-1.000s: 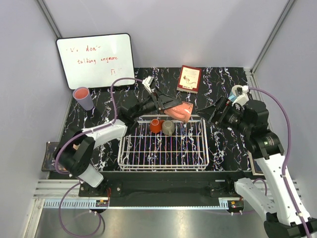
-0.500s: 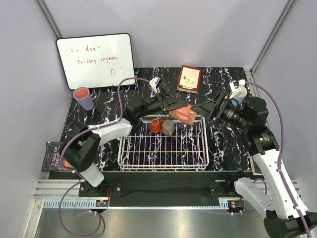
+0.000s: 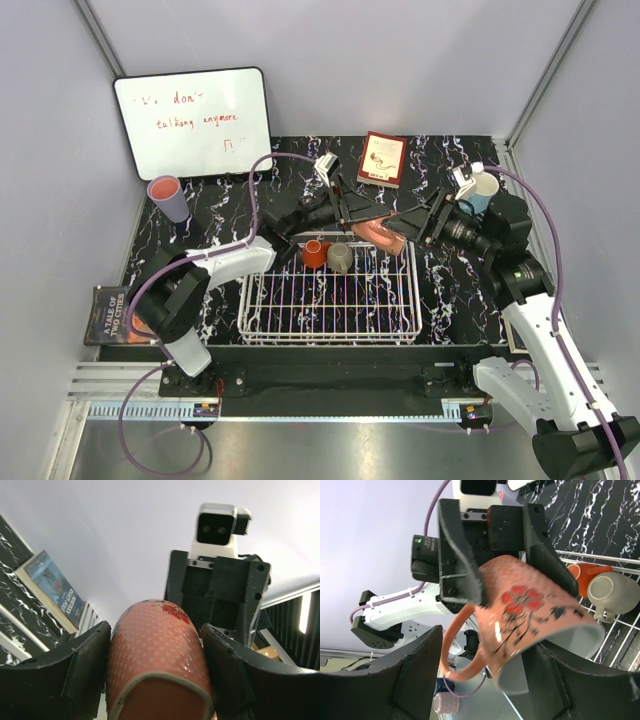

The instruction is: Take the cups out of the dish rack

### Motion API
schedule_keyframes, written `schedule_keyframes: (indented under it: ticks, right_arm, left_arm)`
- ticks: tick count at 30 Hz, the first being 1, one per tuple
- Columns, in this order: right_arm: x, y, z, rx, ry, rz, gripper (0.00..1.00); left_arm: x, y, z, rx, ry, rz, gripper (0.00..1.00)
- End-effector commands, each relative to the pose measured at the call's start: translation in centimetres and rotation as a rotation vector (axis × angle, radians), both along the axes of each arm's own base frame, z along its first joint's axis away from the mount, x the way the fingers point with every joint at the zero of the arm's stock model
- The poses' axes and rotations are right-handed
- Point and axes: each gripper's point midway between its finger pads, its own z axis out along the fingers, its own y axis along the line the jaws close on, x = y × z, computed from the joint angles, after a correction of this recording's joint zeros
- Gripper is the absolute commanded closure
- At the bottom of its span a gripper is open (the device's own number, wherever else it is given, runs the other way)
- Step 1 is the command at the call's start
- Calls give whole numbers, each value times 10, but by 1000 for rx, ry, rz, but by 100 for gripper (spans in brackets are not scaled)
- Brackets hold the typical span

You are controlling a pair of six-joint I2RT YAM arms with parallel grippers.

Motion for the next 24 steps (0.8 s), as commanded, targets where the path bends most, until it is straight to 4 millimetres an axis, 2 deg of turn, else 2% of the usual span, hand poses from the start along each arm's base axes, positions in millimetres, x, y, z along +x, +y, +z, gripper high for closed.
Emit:
schedule_keyframes:
  ticks: [1, 8, 12, 13, 16, 18, 19, 20, 22, 23, 24]
  right_arm:
    - [-4, 6, 3, 19, -25, 45, 32]
    - [-1, 6, 3, 27, -30, 40, 52]
    - [-3, 7, 3, 32, -26, 50, 81]
    - [-4, 7, 3, 34, -27, 53, 100]
    - [-8, 7, 6, 39, -36, 57, 100]
    - [-11, 6, 10, 41, -48, 56, 100]
    - [-13, 4, 14, 45, -65, 46, 100]
    - [-14, 3, 16, 47, -76, 38, 100]
    - [-18, 0, 20, 50, -95, 23, 100]
    - [-20, 0, 23, 51, -104, 25, 100]
    - [-21, 0, 22, 49, -98, 23, 100]
  left_arm:
    - [-22, -3, 55, -144, -133, -54, 100]
    - [-29, -9, 56, -148, -136, -80, 100]
    - [-30, -10, 56, -146, -139, -86, 100]
    - [-29, -10, 55, -144, -136, -84, 100]
    - [-28, -12, 52, -123, -127, -97, 98]
    - [-27, -15, 49, -111, -124, -118, 81]
    - [-25, -15, 48, -107, -124, -120, 55]
    - [-23, -16, 48, -103, -122, -128, 39]
    - [-21, -16, 43, -78, -111, -142, 19]
    - [-18, -16, 43, -72, -118, -139, 15]
    - [-15, -16, 40, -55, -107, -136, 2]
